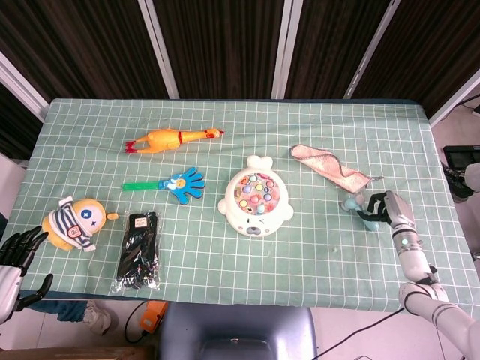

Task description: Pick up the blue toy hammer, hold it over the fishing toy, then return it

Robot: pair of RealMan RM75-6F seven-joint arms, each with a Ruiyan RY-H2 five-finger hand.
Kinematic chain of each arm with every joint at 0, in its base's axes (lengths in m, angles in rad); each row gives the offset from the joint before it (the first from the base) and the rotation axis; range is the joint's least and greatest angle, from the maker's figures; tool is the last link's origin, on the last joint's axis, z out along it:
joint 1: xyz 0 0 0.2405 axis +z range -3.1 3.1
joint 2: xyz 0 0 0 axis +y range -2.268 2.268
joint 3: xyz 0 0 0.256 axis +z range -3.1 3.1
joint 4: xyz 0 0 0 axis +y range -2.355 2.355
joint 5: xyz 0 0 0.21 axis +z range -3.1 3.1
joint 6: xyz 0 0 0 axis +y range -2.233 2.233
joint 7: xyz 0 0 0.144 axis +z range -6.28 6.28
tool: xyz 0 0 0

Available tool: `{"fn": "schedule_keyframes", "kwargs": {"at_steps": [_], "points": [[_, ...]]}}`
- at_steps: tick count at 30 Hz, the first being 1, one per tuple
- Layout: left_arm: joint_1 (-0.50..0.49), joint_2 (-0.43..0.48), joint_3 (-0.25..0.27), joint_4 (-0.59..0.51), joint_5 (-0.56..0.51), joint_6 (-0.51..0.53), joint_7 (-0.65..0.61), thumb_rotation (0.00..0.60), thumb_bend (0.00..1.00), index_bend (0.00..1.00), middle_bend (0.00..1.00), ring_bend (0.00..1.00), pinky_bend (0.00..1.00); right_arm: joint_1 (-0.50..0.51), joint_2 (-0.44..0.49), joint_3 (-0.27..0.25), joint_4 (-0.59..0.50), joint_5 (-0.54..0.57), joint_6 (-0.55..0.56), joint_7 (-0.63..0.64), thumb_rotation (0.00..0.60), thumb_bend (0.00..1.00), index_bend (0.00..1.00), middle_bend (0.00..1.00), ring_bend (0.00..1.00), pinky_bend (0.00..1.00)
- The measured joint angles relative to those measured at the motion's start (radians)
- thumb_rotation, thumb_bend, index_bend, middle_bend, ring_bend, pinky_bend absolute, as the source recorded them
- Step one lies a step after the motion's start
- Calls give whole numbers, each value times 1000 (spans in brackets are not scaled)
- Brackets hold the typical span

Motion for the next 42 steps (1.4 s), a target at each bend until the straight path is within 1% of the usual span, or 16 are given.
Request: {"fn": "schedule_keyframes", "kwargs": {"at_steps": [7, 16, 22, 36, 42], "points": [[1, 1, 0, 0, -1, 0, -2, 600, 423, 0, 7, 0, 0, 1, -8, -5, 13, -8, 9, -15, 600, 322, 781, 638, 756, 1000], [3, 1, 1, 1, 2, 4, -6, 600, 422, 0, 9, 0, 0, 0, -17, 0, 24, -2, 17, -29, 600, 251, 762, 625, 754, 1000], [4, 1, 1, 3, 3, 7, -9, 600, 421, 0, 10, 0, 0, 0, -22, 1, 27, -1, 22, -39, 600, 231, 758, 623, 754, 1000], [6, 3, 3, 7, 9, 15, -20, 600, 420, 0, 10, 0, 0, -3, -19, 4, 21, 1, 30, -53, 600, 144, 741, 613, 742, 1000], [6, 3, 3, 7, 10, 15, -21, 600, 420, 0, 10, 0, 0, -3, -17, 6, 17, 5, 26, -56, 600, 82, 735, 609, 738, 1000]]}}
